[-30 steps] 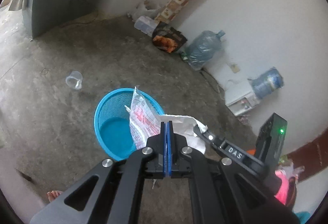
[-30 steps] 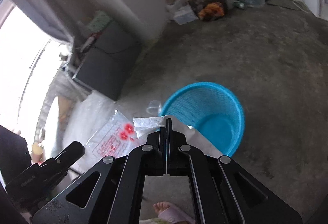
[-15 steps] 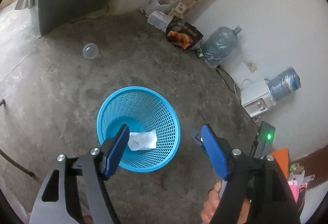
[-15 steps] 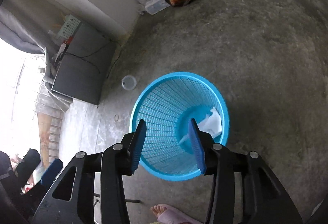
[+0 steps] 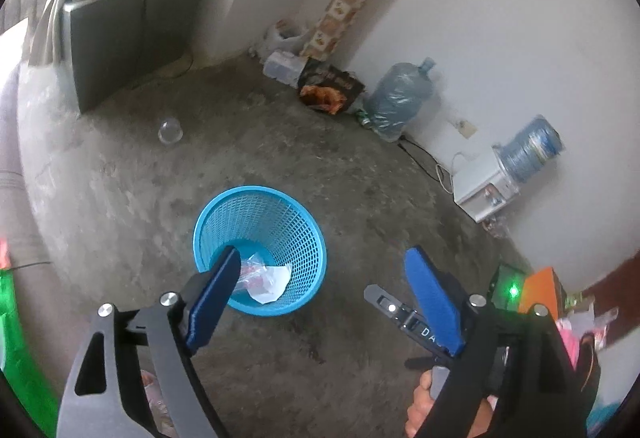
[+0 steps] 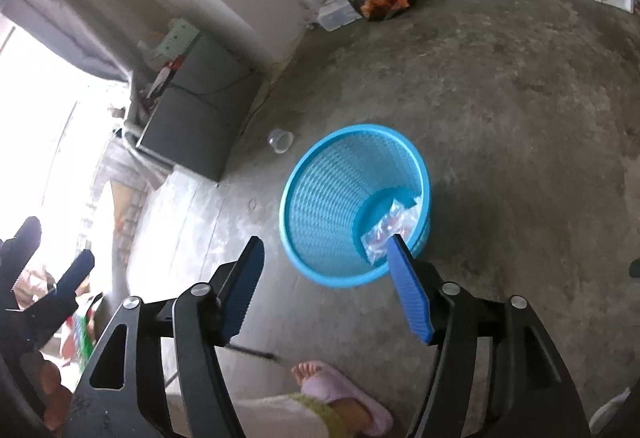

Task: Collect trash
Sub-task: 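Open right tool over wastebasket dropping tissue while left tool drops plastic bag in, then return left tool to table and grasp yellow snack bag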

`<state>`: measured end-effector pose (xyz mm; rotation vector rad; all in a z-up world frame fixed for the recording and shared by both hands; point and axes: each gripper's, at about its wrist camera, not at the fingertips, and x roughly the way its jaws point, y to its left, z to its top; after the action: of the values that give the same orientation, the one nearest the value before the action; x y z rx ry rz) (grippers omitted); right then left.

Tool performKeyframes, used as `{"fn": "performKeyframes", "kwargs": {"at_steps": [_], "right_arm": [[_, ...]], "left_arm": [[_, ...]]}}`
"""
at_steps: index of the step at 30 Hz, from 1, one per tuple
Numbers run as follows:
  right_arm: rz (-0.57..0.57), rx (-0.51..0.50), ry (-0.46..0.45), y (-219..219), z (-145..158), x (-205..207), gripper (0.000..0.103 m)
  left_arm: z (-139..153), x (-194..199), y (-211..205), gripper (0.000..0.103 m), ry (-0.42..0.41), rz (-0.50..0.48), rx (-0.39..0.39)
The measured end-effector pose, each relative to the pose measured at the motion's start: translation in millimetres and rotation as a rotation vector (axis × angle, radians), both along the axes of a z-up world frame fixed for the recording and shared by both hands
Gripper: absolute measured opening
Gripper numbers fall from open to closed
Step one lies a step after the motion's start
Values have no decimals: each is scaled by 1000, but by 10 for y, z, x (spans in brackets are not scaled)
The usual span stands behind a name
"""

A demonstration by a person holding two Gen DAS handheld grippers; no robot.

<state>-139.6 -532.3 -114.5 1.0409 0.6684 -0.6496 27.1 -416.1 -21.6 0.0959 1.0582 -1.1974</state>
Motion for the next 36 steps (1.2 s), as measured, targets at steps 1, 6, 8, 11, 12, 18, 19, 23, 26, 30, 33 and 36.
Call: {"fn": "performKeyframes", "kwargs": {"at_steps": [1, 6, 8, 11, 12, 18, 19, 23, 26, 30, 33, 36], "right_arm": [[13, -4, -5, 63, 64, -20, 64], [69, -33, -25, 303, 326, -6, 68], [115, -54, -46, 429, 467, 47, 69], [184, -82, -70, 601, 646, 164, 71], [205, -89, -77, 654, 696, 195, 71], [349, -95, -106, 1006, 888, 502, 72], [364, -90, -115, 1047, 901, 542, 72], [452, -78, -151, 1288, 991, 822, 72], [508, -51, -173, 1443, 1035, 1088, 72], [551, -34, -184, 1638, 1090, 1304, 72], [586, -55, -170, 1792, 1124, 1411, 72], [603, -66, -145, 1881, 1133, 1459, 72]], "left_arm": [[80, -49, 90, 84, -14, -14, -8], [392, -216, 608, 86, -87, -48, -30], [503, -254, 864, 86, -124, -47, -47], [650, -306, 1370, 91, -204, -37, -69], [693, -312, 1605, 92, -240, -28, -74], [673, -292, 2699, 94, -361, 113, -48], [646, -260, 2819, 94, -358, 136, -45], [535, -171, 3292, 94, -314, 257, -53], [454, -104, 3517, 94, -310, 313, -66], [315, 46, 3717, 94, -225, 353, -95], [211, 93, 3803, 94, -181, 374, -111], [122, 125, 3911, 94, -166, 399, -118]]}}
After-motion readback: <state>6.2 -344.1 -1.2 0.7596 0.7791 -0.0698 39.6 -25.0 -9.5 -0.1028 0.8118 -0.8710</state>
